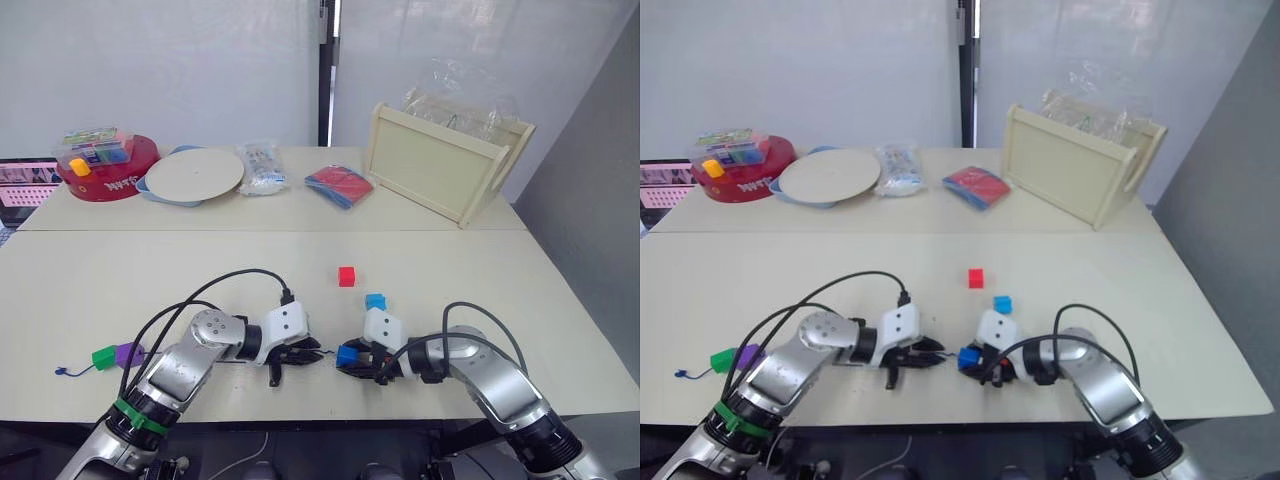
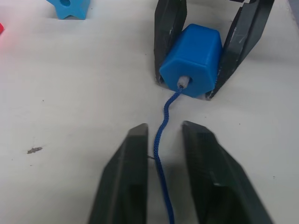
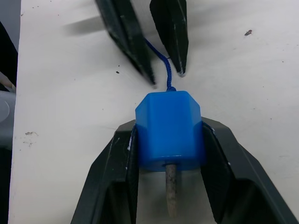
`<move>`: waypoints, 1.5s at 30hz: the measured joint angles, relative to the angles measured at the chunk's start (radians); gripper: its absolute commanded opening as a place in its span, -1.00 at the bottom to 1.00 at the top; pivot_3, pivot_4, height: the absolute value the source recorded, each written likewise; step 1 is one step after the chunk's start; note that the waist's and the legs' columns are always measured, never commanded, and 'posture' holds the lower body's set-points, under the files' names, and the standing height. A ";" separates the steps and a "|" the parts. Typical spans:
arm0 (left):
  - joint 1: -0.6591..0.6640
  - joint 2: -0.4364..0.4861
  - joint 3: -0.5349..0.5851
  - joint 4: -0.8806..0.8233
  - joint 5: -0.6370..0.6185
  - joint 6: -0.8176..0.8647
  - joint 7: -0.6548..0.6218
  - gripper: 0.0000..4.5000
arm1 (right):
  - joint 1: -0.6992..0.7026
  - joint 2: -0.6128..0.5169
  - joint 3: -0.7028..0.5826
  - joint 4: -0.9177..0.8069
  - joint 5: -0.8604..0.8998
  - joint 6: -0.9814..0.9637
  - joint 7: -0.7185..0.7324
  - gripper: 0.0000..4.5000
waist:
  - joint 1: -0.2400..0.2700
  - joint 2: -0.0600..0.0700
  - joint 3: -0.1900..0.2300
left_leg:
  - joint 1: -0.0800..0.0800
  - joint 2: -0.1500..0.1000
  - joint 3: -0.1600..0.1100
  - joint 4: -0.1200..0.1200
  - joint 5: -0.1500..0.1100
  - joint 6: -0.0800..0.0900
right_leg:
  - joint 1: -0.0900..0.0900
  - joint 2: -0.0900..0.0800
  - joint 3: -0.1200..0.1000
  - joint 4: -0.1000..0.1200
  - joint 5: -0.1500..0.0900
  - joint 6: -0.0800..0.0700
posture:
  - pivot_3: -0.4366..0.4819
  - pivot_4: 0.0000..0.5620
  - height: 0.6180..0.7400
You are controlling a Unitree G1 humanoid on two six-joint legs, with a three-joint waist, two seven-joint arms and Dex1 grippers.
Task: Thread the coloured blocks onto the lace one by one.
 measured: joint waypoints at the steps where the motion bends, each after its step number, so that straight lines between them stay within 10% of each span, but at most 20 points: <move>1: -0.003 0.000 -0.001 0.001 0.001 0.001 0.000 -0.99 | 0.000 0.000 0.000 0.000 0.000 0.000 0.000 -0.43 | 0.000 0.000 0.000 | 0.000 0.000 0.000 0.000 0.000 0.000 | 0.000 0.000 0.000 0.000 0.000 0.000 | -0.05 -0.47 1.00; 33: -0.081 -0.036 -0.062 0.098 0.061 -0.153 -0.123 -0.99 | 0.000 0.002 0.000 -0.003 0.001 -0.004 0.001 -0.43 | -0.001 0.000 0.000 | -0.001 0.000 0.000 0.000 0.000 0.000 | -0.001 0.000 0.000 0.000 0.000 0.000 | -0.05 -0.47 1.00; 40: -0.074 -0.027 -0.047 0.085 0.054 -0.112 -0.108 -0.07 | 0.001 0.002 0.000 -0.003 0.001 -0.003 -0.002 -0.43 | -0.001 0.000 0.000 | -0.001 0.000 0.000 0.000 0.000 0.000 | -0.001 0.000 0.000 0.000 0.000 0.000 | -0.05 -0.47 1.00; 45: -0.073 -0.012 -0.013 0.052 0.051 -0.067 -0.092 0.53 | 0.003 0.002 -0.008 -0.003 0.003 -0.003 -0.016 0.48 | 0.001 0.000 0.000 | -0.001 0.000 0.000 0.000 0.000 0.000 | -0.001 0.000 0.000 0.000 0.000 0.000 | -0.05 -0.47 1.00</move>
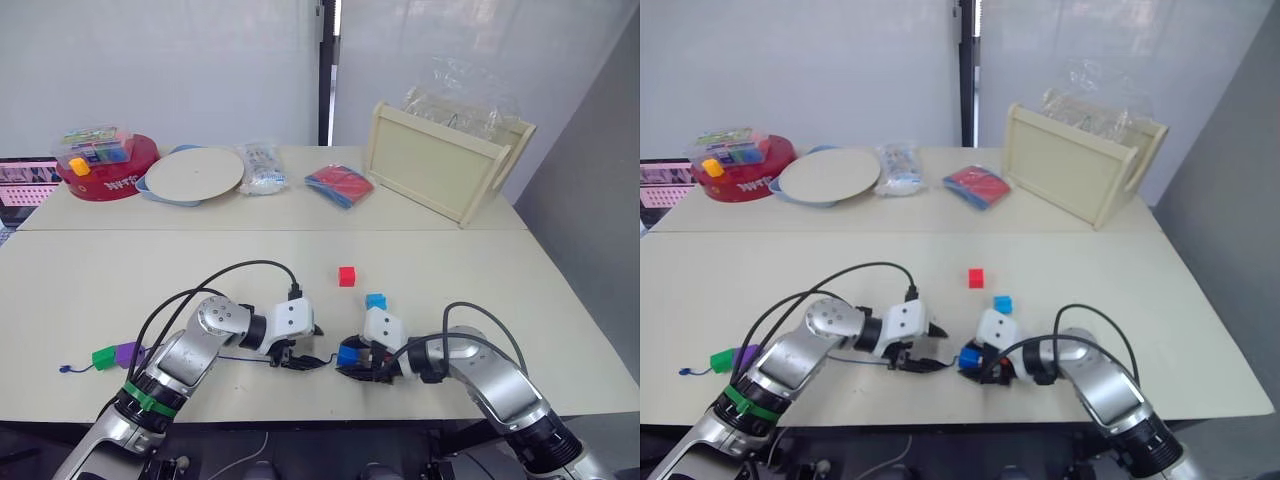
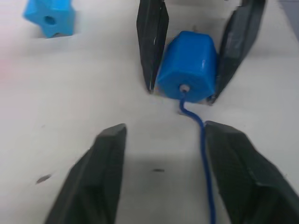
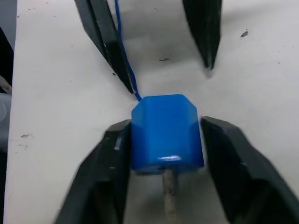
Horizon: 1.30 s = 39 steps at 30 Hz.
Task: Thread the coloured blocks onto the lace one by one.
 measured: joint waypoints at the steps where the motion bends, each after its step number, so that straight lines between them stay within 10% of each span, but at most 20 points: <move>1: 0.000 0.000 0.000 -0.008 -0.001 0.007 0.000 0.53 | 0.001 0.000 -0.003 -0.001 0.004 0.002 0.000 0.64 | 0.000 0.000 0.000 | 0.000 0.000 0.000 0.000 0.000 0.000 | 0.000 0.000 0.000 0.000 0.000 0.000 | -0.05 -0.47 1.00; 4: 0.001 -0.006 0.000 -0.035 -0.023 0.032 0.000 0.53 | 0.012 -0.003 -0.024 -0.011 0.033 0.025 -0.002 0.99 | 0.004 0.000 0.000 | -0.001 0.000 0.000 0.000 0.000 0.000 | 0.000 0.000 0.000 0.000 0.000 0.000 | -0.05 -0.47 1.00; 32: -0.067 -0.172 -0.086 0.105 -0.015 0.020 0.012 0.53 | 0.172 -0.142 -0.167 -0.194 0.115 0.116 -0.081 0.99 | 0.024 0.000 0.001 | -0.005 -0.001 0.000 0.001 0.000 0.000 | -0.003 -0.001 0.000 -0.001 0.000 0.000 | -0.05 -0.47 1.00; 39: -0.070 -0.188 -0.087 0.124 -0.012 0.004 0.014 -0.41 | 0.163 -0.142 -0.163 -0.193 0.115 0.116 -0.080 1.00 | 0.026 0.000 0.001 | -0.005 -0.001 0.000 0.002 0.000 0.000 | -0.003 -0.001 0.000 -0.001 0.000 0.000 | -0.05 -0.47 1.00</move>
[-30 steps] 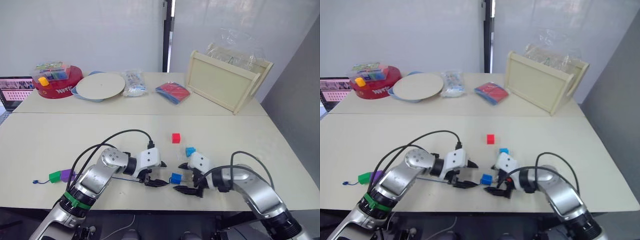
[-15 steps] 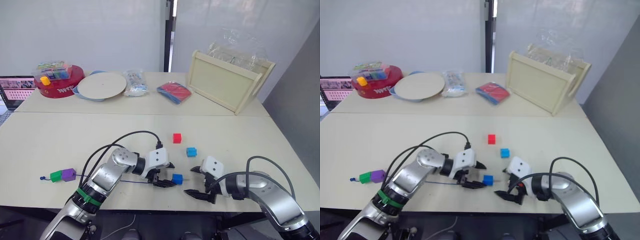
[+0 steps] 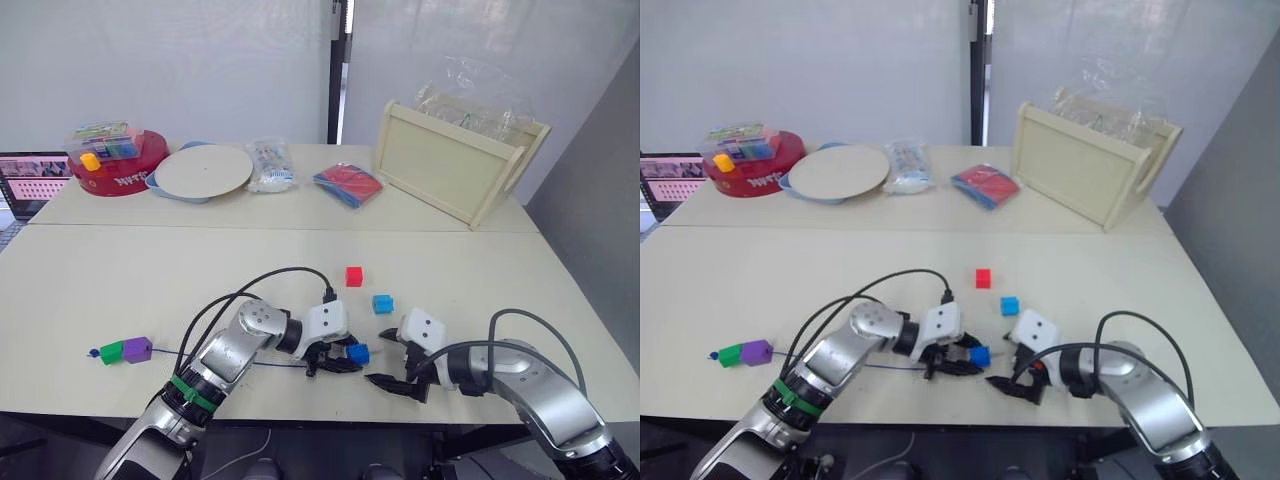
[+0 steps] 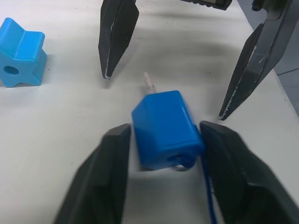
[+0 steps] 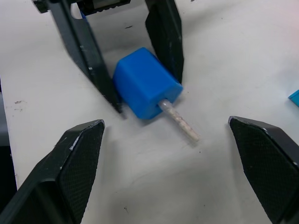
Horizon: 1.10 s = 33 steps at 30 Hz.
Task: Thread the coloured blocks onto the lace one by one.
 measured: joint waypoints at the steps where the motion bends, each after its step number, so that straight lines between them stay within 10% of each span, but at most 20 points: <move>1: -0.002 0.000 0.000 0.001 0.002 -0.001 0.000 -0.42 | -0.001 0.000 0.001 0.000 0.000 0.000 0.000 1.00 | 0.000 0.000 0.000 | 0.000 0.000 0.000 0.000 0.000 0.000 | 0.000 0.000 0.000 0.000 0.000 0.000 | -0.05 -0.47 1.00; 12: -0.007 0.029 0.000 0.000 0.013 -0.029 -0.029 -0.42 | -0.032 -0.003 0.018 0.021 -0.011 -0.014 0.005 1.00 | -0.004 0.000 0.000 | 0.000 0.000 0.000 0.000 0.000 0.000 | 0.000 0.000 0.000 0.000 0.000 0.000 | -0.05 -0.47 1.00; 26: -0.010 0.040 0.001 -0.001 0.014 -0.030 -0.053 -0.42 | -0.125 -0.013 0.124 0.108 -0.062 -0.097 0.085 -0.99 | -0.003 0.000 0.000 | 0.000 0.000 0.000 0.000 0.000 0.000 | 0.000 0.000 0.000 0.000 0.000 0.000 | -0.05 -0.47 1.00; 33: -0.008 0.052 0.001 -0.015 0.014 -0.026 -0.073 -0.42 | -0.148 -0.025 0.149 0.111 -0.077 -0.106 0.126 -1.00 | -0.002 0.000 0.000 | 0.000 0.000 0.000 0.000 0.000 0.000 | 0.000 0.000 0.000 0.000 0.000 0.000 | -0.05 -0.47 1.00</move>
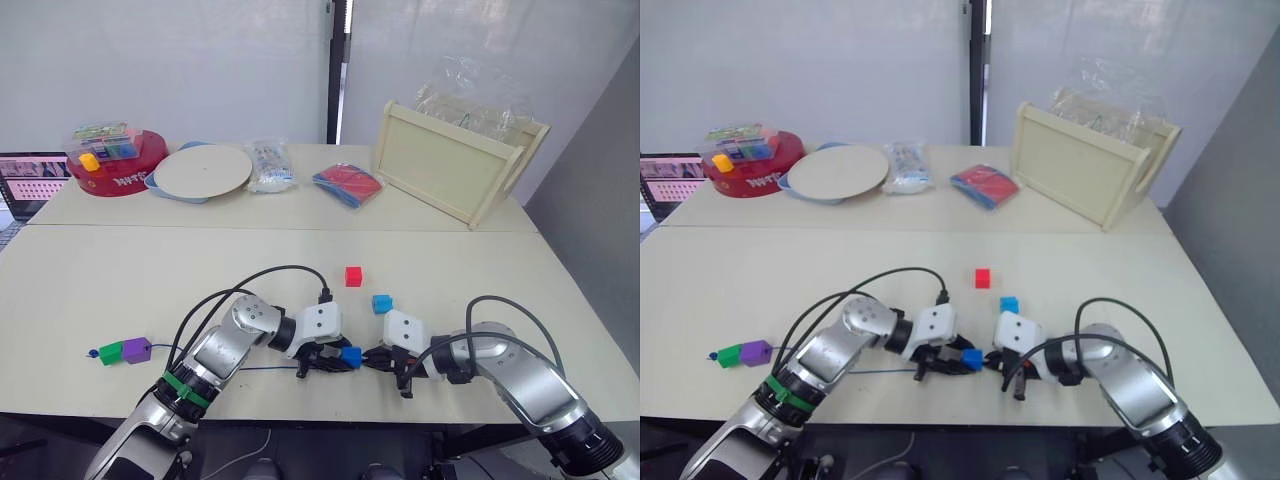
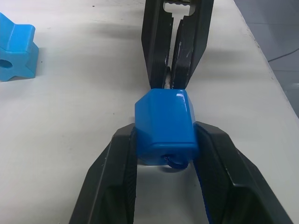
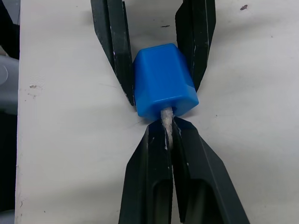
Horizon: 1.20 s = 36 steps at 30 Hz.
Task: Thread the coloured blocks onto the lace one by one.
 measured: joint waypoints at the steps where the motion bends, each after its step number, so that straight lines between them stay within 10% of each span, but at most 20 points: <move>1: 0.002 0.004 0.000 -0.006 -0.001 0.001 -0.002 -0.42 | 0.000 0.000 0.000 0.000 0.000 0.000 0.003 -1.00 | 0.000 0.000 0.000 | 0.000 0.000 0.000 0.000 0.000 0.000 | 0.000 0.000 0.000 0.000 0.000 0.000 | -0.05 -0.47 1.00; 36: 0.335 0.589 0.318 -0.031 -0.115 -0.179 -0.099 -0.42 | 0.110 -0.059 -0.086 -0.031 0.032 -0.026 -0.002 -1.00 | -0.061 0.000 0.000 | 0.010 0.006 0.001 -0.009 0.000 0.000 | 0.001 0.005 0.003 0.002 0.000 -0.002 | -0.05 -0.47 1.00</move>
